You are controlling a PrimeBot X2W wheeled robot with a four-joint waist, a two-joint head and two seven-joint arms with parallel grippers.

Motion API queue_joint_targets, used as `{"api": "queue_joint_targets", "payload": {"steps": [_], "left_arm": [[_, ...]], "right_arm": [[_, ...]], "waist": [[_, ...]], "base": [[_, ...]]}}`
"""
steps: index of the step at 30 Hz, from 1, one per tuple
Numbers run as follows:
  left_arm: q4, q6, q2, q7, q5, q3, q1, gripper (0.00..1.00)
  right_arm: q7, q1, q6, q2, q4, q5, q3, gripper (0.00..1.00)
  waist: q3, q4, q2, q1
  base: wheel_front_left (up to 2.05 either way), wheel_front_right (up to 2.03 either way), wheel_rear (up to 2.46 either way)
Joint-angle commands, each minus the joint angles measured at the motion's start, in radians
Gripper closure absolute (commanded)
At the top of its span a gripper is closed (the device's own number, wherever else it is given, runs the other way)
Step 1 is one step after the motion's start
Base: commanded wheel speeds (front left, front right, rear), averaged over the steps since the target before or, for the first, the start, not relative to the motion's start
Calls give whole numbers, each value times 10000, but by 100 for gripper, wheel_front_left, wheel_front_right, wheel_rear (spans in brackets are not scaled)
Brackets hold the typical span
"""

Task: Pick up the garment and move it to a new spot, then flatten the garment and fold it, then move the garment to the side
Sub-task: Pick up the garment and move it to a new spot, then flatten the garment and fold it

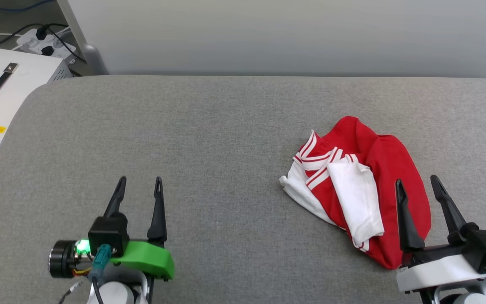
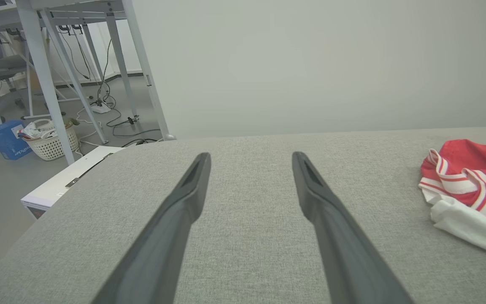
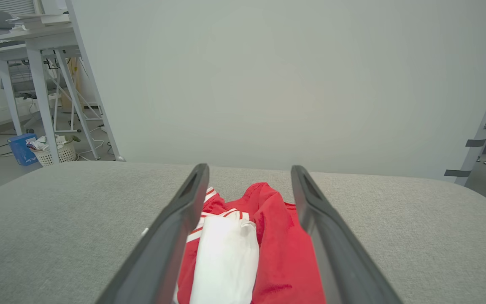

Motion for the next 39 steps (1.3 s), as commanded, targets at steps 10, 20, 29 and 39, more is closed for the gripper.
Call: {"api": "queue_joint_targets", "payload": {"steps": [10, 20, 29, 39], "left_arm": [[116, -945, -953, -56, 886, 1161, 902, 0], [298, -1581, -1471, -57, 1446, 1908, 1013, 0], [451, -2255, -1720, -57, 1721, 2107, 426, 0], [881, -3275, -1206, -57, 1990, 930, -3090, 0]], "right_arm": [[-92, 379, 19, -5, 239, 283, 67, 0], [-92, 436, 19, -5, 327, 307, 128, 0], [-92, 278, 19, -5, 276, 274, 102, 0], [-92, -223, 19, -5, 147, 267, 173, 0]], "waist": [[-112, -70, 0, 1], [-125, -58, 0, 1], [84, -80, 0, 1], [819, -413, 0, 1]], "base": [[0, 0, 0], [0, 0, 0], [0, 0, 0], [0, 0, 0]]}}
